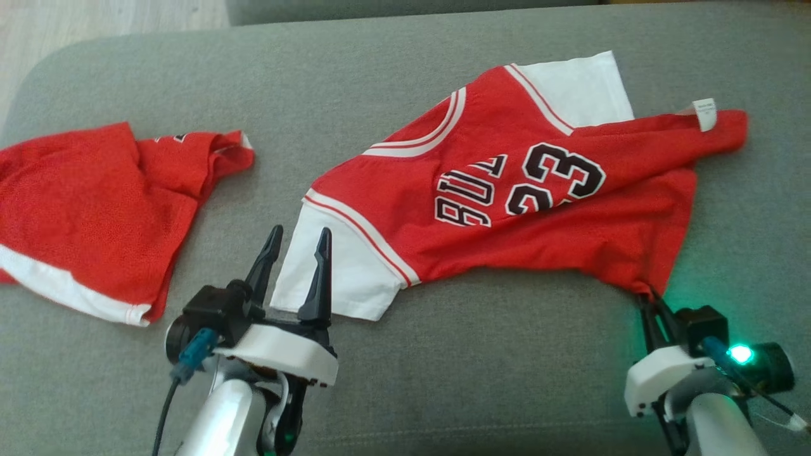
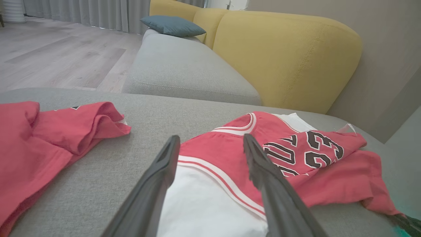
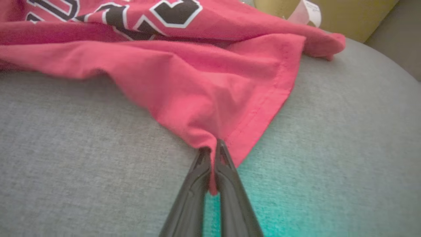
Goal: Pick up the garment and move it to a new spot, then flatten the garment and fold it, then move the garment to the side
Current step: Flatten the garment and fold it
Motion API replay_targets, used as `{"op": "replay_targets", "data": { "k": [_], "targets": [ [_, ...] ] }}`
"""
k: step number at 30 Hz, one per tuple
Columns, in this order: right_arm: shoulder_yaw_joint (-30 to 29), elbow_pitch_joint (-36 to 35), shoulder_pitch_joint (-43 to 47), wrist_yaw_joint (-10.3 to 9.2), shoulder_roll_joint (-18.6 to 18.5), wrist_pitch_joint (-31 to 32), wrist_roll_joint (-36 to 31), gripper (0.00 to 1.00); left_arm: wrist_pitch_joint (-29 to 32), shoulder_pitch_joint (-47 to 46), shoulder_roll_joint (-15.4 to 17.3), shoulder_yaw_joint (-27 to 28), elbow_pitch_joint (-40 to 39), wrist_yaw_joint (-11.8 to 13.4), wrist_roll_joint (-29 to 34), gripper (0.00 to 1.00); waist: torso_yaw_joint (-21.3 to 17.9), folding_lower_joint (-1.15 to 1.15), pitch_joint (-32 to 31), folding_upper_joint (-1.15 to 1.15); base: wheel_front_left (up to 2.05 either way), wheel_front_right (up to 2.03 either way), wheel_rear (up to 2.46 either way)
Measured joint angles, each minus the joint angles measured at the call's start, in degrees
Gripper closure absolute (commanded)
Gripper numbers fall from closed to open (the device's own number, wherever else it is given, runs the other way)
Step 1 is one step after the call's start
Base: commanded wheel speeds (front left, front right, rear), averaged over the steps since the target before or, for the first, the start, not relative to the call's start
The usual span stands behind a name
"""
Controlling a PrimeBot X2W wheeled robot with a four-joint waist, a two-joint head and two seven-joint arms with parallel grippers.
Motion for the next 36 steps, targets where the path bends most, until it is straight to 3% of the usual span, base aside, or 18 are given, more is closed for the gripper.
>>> {"op": "replay_targets", "data": {
  "k": [7, 14, 15, 16, 22, 26, 30, 36],
  "targets": [
    [-4.0, -3.2, 3.1, 0.00, 0.0, 0.3, -1.0, 1.00, 0.0, 0.2, 0.0, 0.0, -0.1, 0.1, 0.0, 0.00, -2.2, 0.00, -1.9, 0.00, 0.00, 0.00, 0.00],
    [-4.0, -6.6, 4.5, -0.01, 0.0, 0.8, 5.8, 1.00, 0.0, 0.5, 0.0, 0.0, -0.1, 0.1, 0.0, 0.00, -3.8, 0.00, -3.2, 0.00, 0.00, 0.00, 0.00],
    [-3.9, -7.0, 4.5, -0.01, 0.0, 0.7, 7.6, 0.33, 0.0, 0.5, 0.0, 0.0, -0.1, 0.1, 0.0, 0.00, -3.9, 0.00, -3.3, 0.00, 0.00, 0.00, 0.00],
    [-3.4, -7.3, 4.5, 0.00, 0.0, 0.6, 9.0, 0.00, 0.0, 0.5, 0.0, 0.0, -0.1, 0.1, 0.0, 0.00, -4.0, 0.00, -3.4, 0.00, 0.00, 0.00, 0.00],
    [0.8, -11.9, 4.6, -0.01, 0.0, -1.6, 18.6, 0.00, 0.0, 0.5, 0.0, 0.0, -0.1, 0.1, 0.0, 0.00, -3.5, 0.00, -3.7, 0.00, 0.00, 0.00, 0.00],
    [2.3, -16.4, 6.1, -0.01, 0.0, -1.9, 30.0, 0.00, 0.0, 0.8, 0.0, 0.0, -0.1, 0.0, 0.0, 0.00, -3.0, 0.00, -4.2, 0.00, 0.00, 0.00, 0.00],
    [2.8, -21.6, 10.4, -0.01, 0.0, -2.1, 34.0, 0.00, 0.0, 1.8, 0.0, 0.0, 0.2, 0.0, 0.0, 0.00, -2.8, 0.00, -4.8, 0.00, 0.00, 0.00, 0.00],
    [3.1, -22.7, 12.8, -0.01, 0.0, -2.1, 34.0, 0.00, 0.0, 2.9, 0.0, 0.4, 3.4, 0.1, 0.6, 0.00, -2.9, 0.00, -5.7, 0.00, 0.00, 0.00, 0.00]
  ]
}}
